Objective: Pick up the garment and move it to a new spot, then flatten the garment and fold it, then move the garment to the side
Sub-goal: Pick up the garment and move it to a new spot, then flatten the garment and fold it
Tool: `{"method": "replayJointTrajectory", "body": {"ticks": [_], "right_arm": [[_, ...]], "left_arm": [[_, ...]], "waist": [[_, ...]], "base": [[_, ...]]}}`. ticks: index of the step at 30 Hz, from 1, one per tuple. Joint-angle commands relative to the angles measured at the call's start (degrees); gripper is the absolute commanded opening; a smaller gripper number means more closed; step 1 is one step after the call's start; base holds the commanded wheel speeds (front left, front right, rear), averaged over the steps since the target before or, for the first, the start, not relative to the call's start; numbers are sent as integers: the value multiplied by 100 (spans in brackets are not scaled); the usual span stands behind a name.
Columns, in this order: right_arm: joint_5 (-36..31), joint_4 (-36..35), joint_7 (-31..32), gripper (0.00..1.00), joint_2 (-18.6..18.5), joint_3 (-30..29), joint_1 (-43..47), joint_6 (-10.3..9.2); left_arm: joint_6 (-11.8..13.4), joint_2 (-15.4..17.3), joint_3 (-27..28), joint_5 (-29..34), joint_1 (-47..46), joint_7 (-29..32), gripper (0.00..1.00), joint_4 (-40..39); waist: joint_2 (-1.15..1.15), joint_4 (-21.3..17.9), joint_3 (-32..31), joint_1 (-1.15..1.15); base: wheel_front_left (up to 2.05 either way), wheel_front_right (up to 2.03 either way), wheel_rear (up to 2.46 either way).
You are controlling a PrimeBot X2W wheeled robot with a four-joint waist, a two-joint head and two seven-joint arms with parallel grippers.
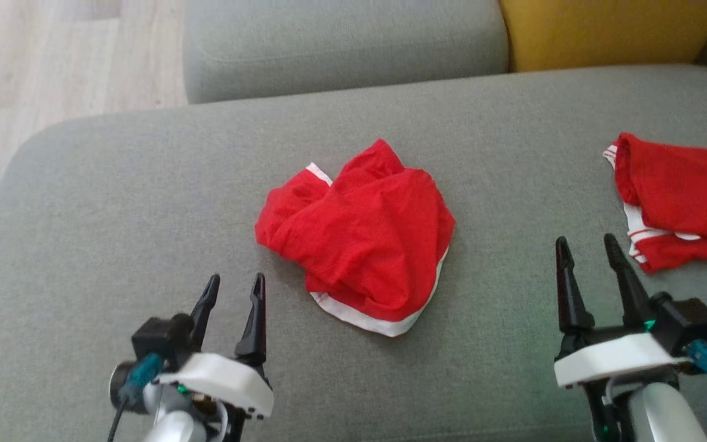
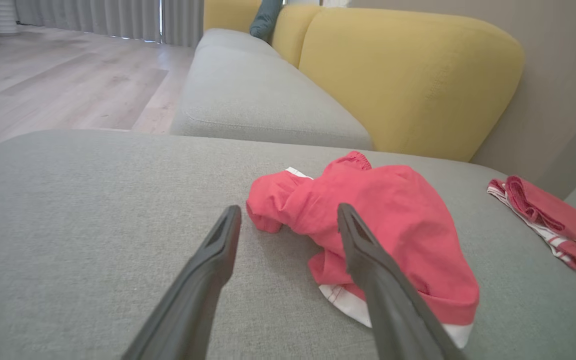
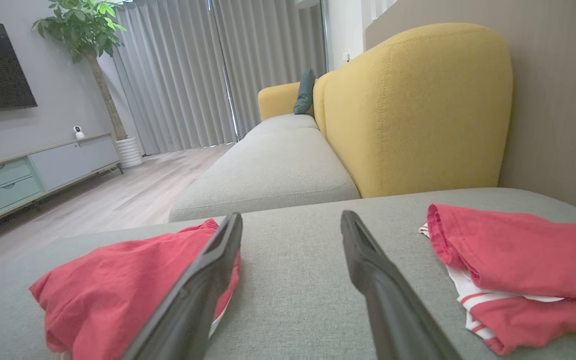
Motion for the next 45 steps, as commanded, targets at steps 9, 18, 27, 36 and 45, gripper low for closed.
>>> {"method": "replayJointTrajectory", "body": {"ticks": [9,18,27,36,45], "right_arm": [[119,15,-154,100,-18,385,-73,37],[125,189,-213,100,-18,502,-98,37],[155,306,-242,100,-18,571,-132,37],[164,368,-256,100,-18,562,-163,37],[162,389,-267,100,-18,535,-201,37]], "left_arm": [[114,-220,725,433,443,-71,100,-712],[84,-351,997,707,746,-72,100,-782],[-23,-450,1127,928,769,-72,100,-716],[-115,-518,1207,1025,748,-72,100,-620],[-253,-560,1135,1124,673,-72,100,-503]], "waist": [[0,149,-159,0],[0,188,-170,0],[0,196,-144,0],[0,193,-112,0],[0,201,-46,0]], "base": [[0,0,0],[0,0,0],[0,0,0],[0,0,0],[0,0,0]]}}
